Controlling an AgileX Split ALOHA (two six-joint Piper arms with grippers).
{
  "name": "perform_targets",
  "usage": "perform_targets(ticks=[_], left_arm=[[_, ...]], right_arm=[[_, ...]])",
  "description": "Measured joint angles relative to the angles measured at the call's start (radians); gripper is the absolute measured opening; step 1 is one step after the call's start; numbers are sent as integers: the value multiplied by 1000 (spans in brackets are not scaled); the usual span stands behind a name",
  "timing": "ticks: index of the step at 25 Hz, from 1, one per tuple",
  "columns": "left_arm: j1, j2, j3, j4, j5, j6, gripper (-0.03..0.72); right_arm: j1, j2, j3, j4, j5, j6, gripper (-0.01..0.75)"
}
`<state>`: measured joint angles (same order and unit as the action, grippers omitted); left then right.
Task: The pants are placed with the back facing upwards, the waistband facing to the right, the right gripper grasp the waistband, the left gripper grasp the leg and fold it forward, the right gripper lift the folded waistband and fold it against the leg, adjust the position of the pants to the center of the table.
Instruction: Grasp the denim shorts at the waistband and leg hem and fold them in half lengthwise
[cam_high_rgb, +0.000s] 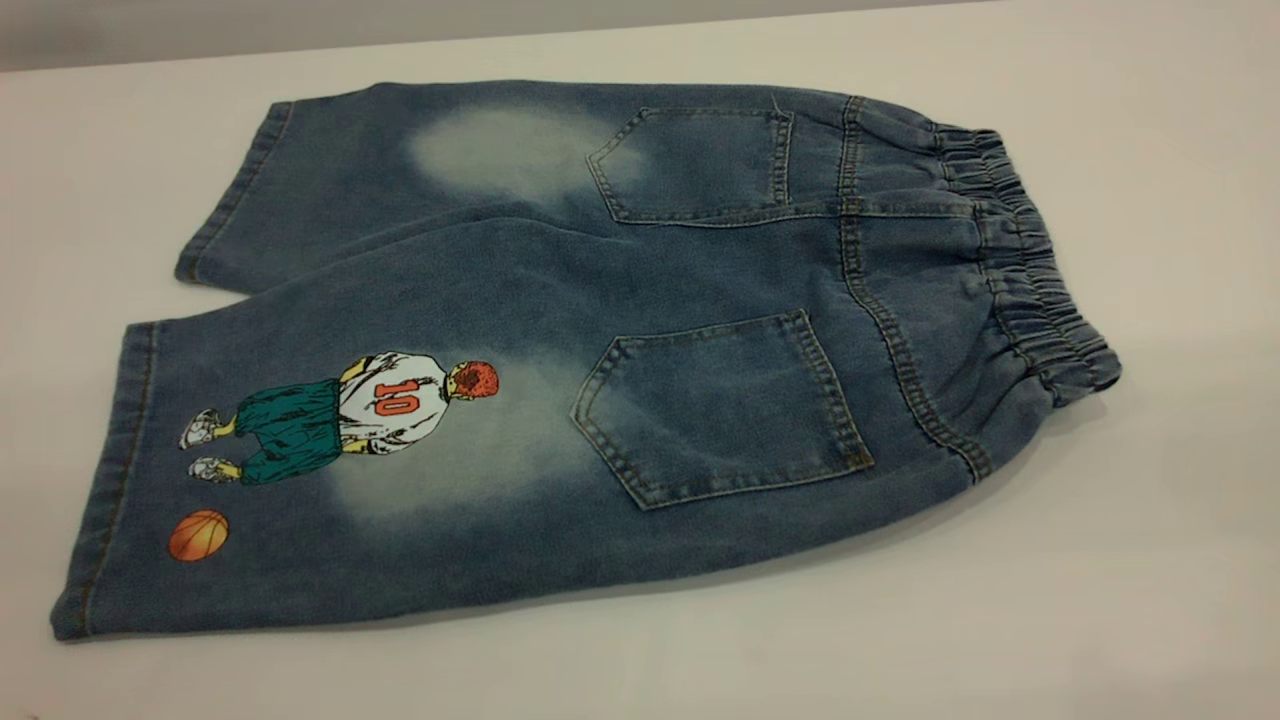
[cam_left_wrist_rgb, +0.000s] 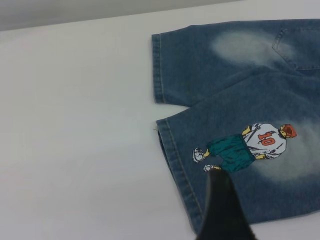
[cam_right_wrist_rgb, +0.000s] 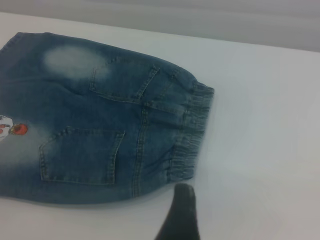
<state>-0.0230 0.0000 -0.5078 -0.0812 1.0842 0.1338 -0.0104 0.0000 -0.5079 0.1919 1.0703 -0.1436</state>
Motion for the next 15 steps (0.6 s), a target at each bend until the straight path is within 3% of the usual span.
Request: perform_targets(ticks=[15], left_arm=[[0,7,0,2,-4,-9,419]], right_arm=[[0,0,1,24,-2,3,583]])
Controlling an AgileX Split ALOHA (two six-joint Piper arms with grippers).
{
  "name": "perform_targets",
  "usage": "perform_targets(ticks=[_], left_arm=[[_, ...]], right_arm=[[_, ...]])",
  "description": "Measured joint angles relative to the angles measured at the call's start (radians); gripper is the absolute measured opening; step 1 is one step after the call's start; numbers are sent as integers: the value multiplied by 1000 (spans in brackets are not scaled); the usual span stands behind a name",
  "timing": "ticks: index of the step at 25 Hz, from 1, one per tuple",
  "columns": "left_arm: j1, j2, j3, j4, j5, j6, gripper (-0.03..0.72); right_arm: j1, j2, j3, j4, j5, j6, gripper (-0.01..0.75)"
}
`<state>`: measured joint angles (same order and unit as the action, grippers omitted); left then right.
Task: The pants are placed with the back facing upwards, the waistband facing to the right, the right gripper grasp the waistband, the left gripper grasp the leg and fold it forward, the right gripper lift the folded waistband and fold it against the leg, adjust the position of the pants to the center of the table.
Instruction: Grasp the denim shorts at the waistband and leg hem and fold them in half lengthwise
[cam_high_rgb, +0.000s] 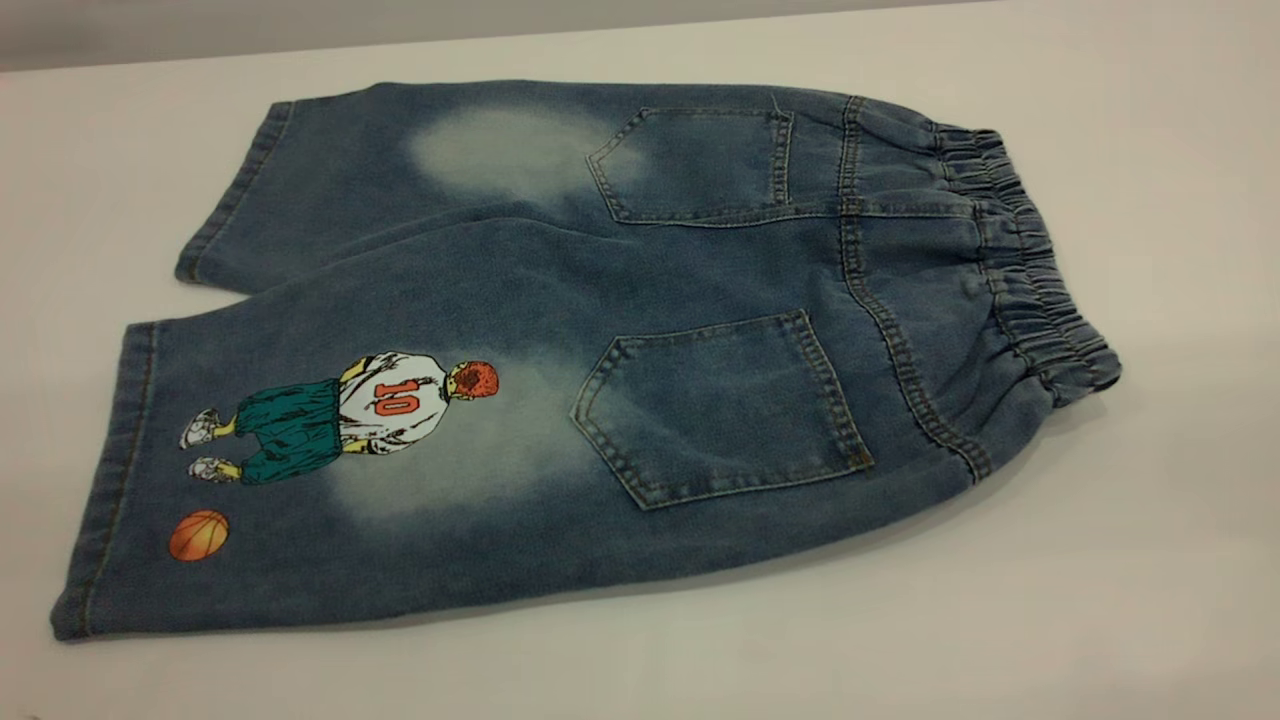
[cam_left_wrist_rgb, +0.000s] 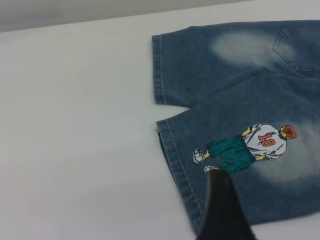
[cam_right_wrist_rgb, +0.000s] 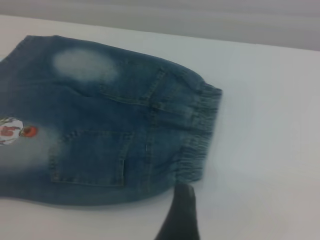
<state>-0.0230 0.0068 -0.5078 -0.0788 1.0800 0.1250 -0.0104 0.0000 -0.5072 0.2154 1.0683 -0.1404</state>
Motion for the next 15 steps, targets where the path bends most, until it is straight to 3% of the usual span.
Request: perform_targets(ticks=[5,15], left_arm=[[0,88,-35,30,-41,-10,419],[0,443,-216,22,-228,-91,419]], right_arm=[[1,26,-23,5,-48,34,583],[1,356,-177,155,-169,-10,583]])
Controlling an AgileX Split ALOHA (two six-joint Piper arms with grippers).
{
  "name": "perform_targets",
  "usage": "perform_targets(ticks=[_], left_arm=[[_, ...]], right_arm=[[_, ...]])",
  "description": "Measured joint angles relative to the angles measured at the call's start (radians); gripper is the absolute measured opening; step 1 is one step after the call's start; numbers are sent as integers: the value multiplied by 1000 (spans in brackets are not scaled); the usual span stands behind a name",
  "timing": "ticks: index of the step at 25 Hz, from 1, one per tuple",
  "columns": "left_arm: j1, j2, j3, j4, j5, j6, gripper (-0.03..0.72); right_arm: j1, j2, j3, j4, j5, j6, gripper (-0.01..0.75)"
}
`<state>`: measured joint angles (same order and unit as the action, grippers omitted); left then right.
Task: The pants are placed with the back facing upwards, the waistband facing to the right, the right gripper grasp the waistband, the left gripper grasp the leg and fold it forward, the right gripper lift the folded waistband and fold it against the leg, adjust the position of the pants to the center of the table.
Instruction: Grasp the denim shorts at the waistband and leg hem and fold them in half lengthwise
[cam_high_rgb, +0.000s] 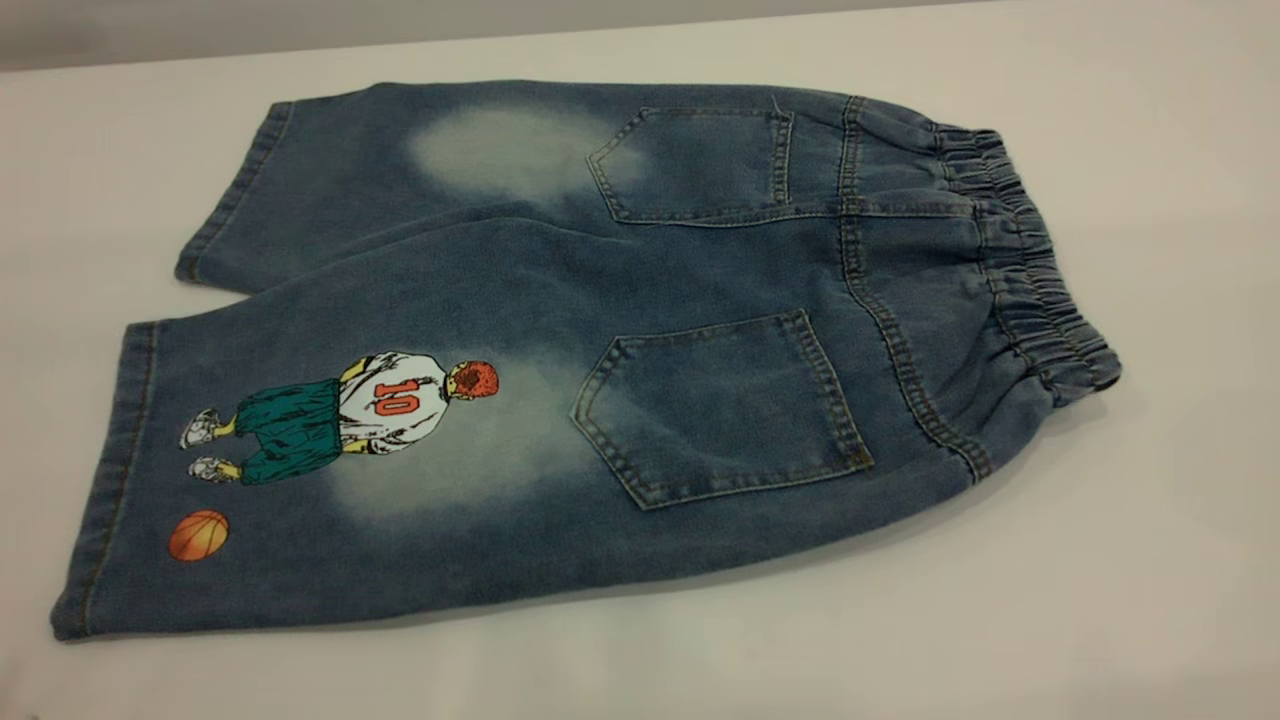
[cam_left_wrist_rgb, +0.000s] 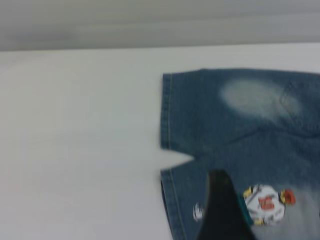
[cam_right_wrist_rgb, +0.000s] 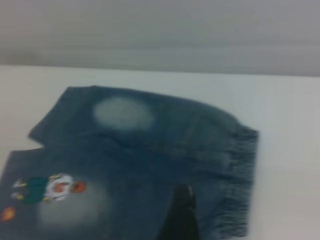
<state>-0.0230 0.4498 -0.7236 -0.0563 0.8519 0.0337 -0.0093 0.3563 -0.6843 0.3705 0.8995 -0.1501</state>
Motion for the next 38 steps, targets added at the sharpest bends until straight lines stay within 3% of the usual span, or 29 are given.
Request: perform_targets(ticks=[12,18,28,32,38], left_arm=[[0,428,-119,-96,-261,7,419],[0,608,-131,-126,-416,13,419],[0,802,-220,-128,-445,45,419],[0,801,-220,-129,-446,52,419],[0,800,-219,-129,-446,65,419]], right_arm=[[0,457,-46,408,-161,-282,583],[0,660,-46,613,-170,-475,583],[-7,992,-72,873,-109,-765,583],[-72,1079,-109,906,-43,-827,583],[-255,1183,-110,918,65,-888,583]])
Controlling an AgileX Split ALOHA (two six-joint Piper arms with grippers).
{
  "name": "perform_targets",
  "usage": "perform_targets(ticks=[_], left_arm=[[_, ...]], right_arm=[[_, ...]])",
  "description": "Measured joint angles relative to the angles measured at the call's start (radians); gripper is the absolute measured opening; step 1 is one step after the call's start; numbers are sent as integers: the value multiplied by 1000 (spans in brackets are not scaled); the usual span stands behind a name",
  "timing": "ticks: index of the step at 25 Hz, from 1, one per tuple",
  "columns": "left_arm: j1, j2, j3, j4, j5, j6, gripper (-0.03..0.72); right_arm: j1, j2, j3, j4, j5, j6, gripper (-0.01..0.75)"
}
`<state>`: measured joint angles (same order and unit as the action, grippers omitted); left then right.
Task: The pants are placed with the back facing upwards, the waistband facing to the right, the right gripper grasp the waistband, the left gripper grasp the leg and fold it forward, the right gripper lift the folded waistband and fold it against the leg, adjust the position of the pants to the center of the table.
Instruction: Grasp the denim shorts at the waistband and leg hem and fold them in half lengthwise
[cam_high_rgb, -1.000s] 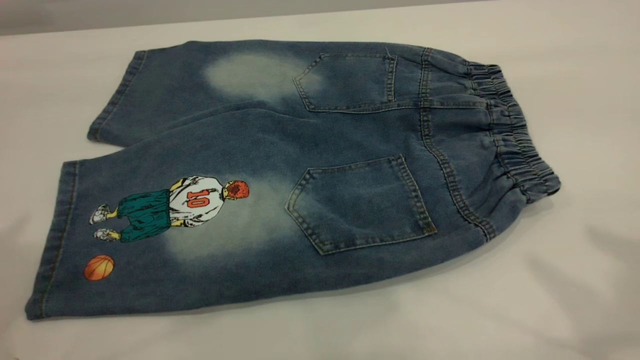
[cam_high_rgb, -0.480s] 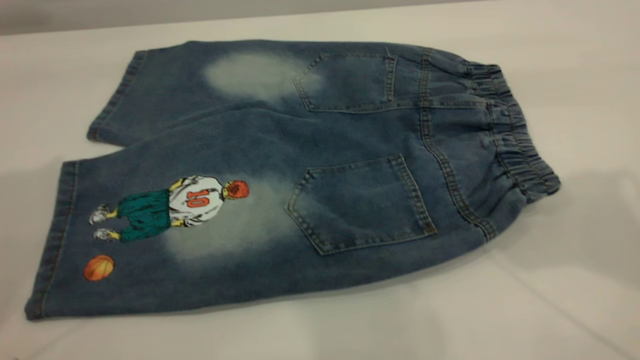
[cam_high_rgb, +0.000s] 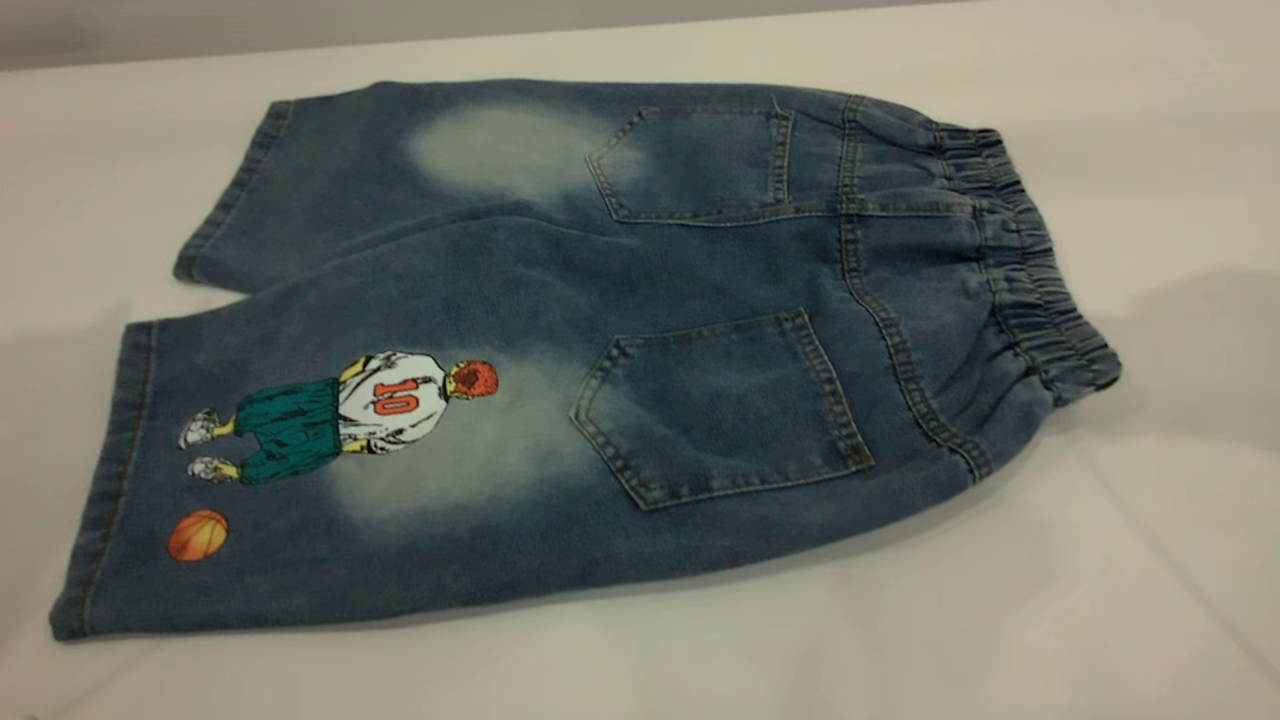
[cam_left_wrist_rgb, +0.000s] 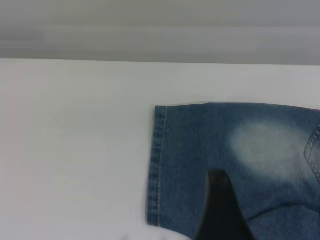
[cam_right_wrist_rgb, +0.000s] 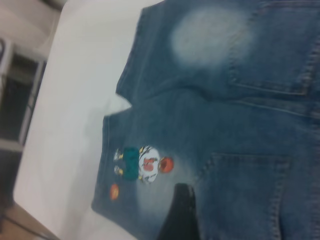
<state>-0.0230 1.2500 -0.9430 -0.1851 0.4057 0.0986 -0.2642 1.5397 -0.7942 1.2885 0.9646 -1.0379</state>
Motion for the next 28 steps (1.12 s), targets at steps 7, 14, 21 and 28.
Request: perform_targets(ticks=[7,14,21,28], left_arm=[[0,0,0,0,-22,0,419],[0,0,0,0,-29,-2,419],[0,0,0,0,-29,-2,419],[0,0,0,0,-25,-2,419]], right_arm=[[-126,113,59,67,6,-94,583],[-125,228,165,123,-55,-219,583],[-125,376,200,190,-42,-336,583],[-125,487,200,217,-44,-390,583]])
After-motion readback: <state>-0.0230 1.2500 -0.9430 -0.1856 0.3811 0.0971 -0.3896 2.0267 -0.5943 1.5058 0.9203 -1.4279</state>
